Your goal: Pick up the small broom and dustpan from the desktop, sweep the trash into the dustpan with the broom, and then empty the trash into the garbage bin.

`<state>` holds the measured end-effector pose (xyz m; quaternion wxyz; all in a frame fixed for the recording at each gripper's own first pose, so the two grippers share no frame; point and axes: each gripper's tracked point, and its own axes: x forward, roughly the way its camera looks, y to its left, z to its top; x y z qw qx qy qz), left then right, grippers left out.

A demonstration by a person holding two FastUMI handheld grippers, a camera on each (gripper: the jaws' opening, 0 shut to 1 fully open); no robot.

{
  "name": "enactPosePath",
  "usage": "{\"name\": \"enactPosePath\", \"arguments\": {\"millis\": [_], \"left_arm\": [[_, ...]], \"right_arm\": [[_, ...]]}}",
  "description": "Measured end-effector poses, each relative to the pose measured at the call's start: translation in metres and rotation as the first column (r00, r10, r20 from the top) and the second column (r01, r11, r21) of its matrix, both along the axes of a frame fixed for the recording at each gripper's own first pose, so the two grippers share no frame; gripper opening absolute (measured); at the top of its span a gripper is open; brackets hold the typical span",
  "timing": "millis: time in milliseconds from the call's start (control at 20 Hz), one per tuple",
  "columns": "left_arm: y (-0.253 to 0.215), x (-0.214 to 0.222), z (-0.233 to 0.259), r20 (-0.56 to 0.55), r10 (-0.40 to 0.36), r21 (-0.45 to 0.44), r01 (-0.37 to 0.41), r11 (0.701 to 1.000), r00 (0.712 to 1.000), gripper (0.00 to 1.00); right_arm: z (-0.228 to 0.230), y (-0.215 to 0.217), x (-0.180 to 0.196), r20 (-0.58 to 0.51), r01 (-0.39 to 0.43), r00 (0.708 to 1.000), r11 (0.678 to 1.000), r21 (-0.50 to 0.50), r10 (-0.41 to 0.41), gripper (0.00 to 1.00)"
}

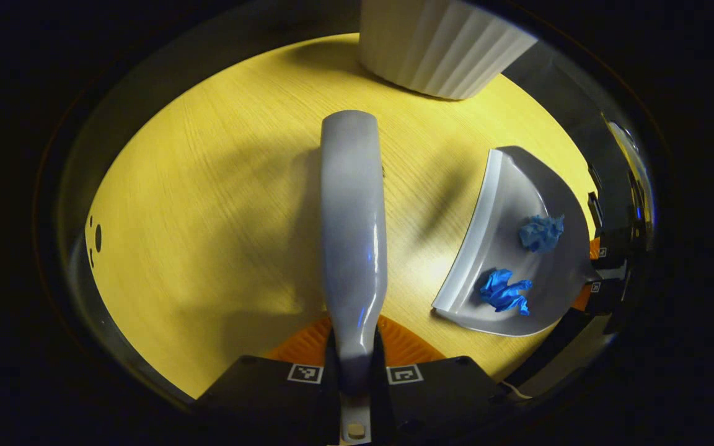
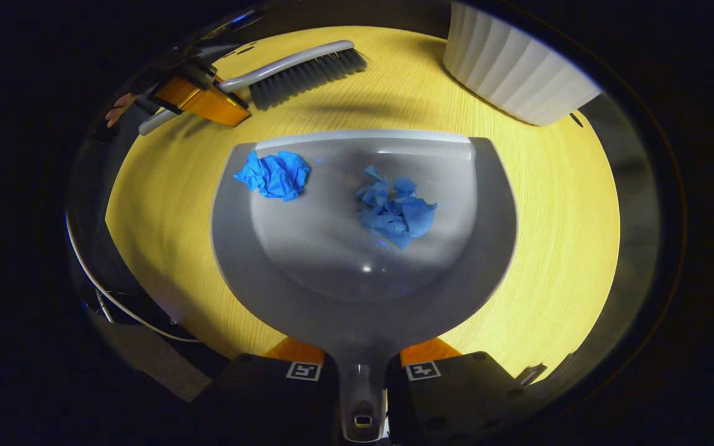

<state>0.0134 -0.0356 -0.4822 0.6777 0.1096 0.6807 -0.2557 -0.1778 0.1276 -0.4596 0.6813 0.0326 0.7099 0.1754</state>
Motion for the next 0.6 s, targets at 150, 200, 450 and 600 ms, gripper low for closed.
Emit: {"name": "enactPosePath", "arguments": {"millis": [150, 200, 450, 600], "left_arm": [[0.003, -0.003, -0.004, -0.023, -0.031, 0.026, 0.032, 0.999, 0.999, 0.23], [0.003, -0.002, -0.004, -0.029, -0.043, 0.03, 0.044, 0.999, 0.999, 0.23], [0.004, -0.001, -0.007, -0.041, -0.053, 0.015, 0.054, 0.998, 0.998, 0.23], [0.005, 0.0, -0.005, -0.029, -0.055, 0.0, 0.055, 0.999, 0.998, 0.23]], "right_arm": [[0.001, 0.002, 0.005, 0.017, 0.031, 0.999, 0.999, -0.006, -0.031, 0.34], [0.001, 0.002, 0.004, 0.019, 0.033, 0.999, 0.999, -0.008, -0.033, 0.34], [0.0, 0.002, 0.004, 0.06, 0.106, 0.993, 0.993, -0.046, -0.103, 0.34], [0.007, -0.016, 0.009, 0.119, 0.175, 0.979, 0.98, -0.096, -0.163, 0.31]]}}
